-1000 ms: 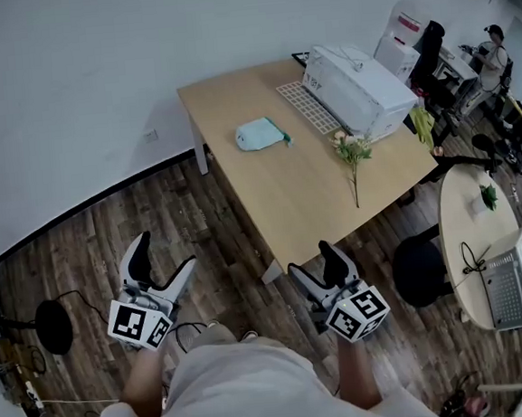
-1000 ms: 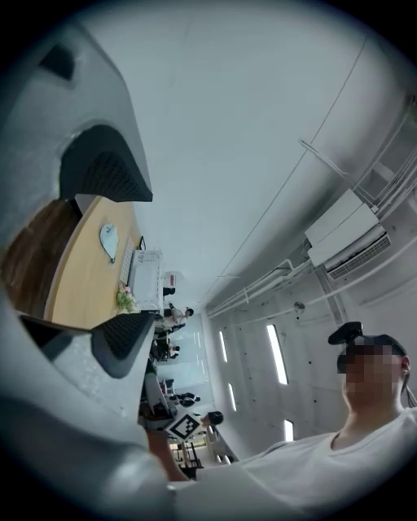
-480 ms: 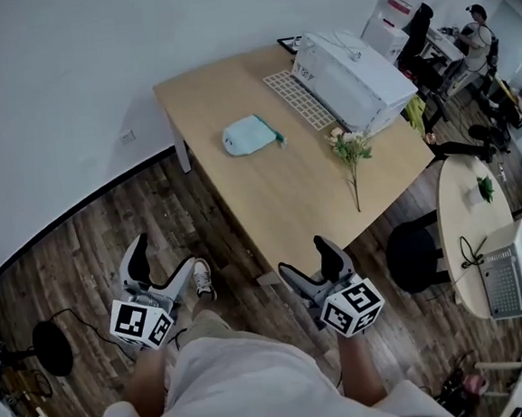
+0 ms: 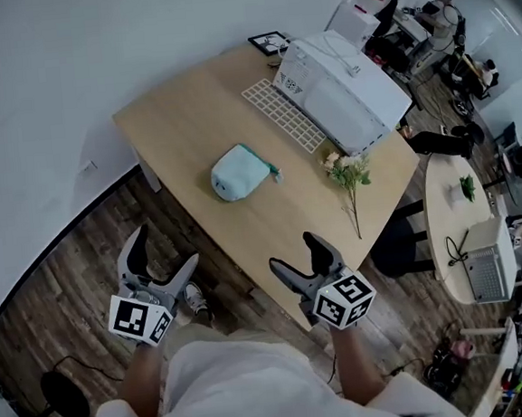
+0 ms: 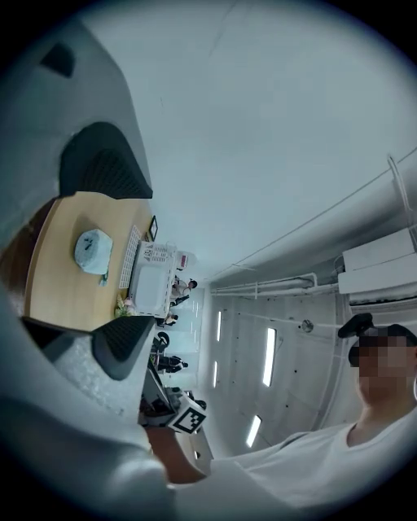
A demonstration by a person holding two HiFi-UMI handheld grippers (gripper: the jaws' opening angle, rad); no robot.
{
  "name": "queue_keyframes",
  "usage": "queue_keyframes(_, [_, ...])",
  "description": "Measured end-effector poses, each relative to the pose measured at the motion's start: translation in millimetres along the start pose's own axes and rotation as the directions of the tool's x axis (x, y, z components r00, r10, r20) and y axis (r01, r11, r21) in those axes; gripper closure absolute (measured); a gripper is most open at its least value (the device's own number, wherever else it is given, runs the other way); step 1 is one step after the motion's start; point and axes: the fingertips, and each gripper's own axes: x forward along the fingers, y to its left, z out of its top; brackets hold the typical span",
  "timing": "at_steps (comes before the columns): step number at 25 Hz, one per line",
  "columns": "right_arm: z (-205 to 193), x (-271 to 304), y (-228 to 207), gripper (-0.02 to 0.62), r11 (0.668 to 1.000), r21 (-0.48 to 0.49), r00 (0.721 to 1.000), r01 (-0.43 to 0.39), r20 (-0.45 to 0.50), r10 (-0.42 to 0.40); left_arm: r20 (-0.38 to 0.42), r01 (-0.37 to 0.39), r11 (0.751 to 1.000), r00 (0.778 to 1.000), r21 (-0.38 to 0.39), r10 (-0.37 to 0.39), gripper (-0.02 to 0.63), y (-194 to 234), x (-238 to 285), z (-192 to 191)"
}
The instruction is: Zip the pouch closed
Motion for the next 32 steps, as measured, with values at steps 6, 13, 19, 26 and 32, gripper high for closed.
queue_keyframes(6, [9.2,34.1,-18.9,0.184,0.995,0.045,0.996,0.092,-0.02,-0.091,-0.015,0.075,0.997,0.997,-0.035,-0.076,0.163,38.8,41.3,-4.9])
queue_keyframes(13, [7.0,47.3,-47.5,0.21,0.985,0.058,0.986,0.163,-0.043,-0.161,-0.02,0.161,0.985,0.987,-0.062,-0.162,0.163,24.3,71.8,-9.3])
queue_keyframes(19, [5.3,60.6,-84.5,0.23,0.978,0.07,0.98,0.195,-0.038,-0.193,-0.036,0.167,0.985,0.985,-0.044,-0.169,0.163,23.1,94.7,-6.7])
queue_keyframes(26, [-13.0,107.5,-150.5,0.292,0.964,-0.075,0.958,0.253,-0.121,-0.261,-0.069,0.167,0.986,0.984,0.013,-0.166,0.163,20.7,120.7,8.6])
queue_keyframes(32, [-43.9,154.5,-207.9,0.351,0.952,-0.092,0.926,0.292,-0.22,-0.305,-0.126,0.158,0.987,0.98,0.016,-0.154,0.163,17.6,132.1,0.7])
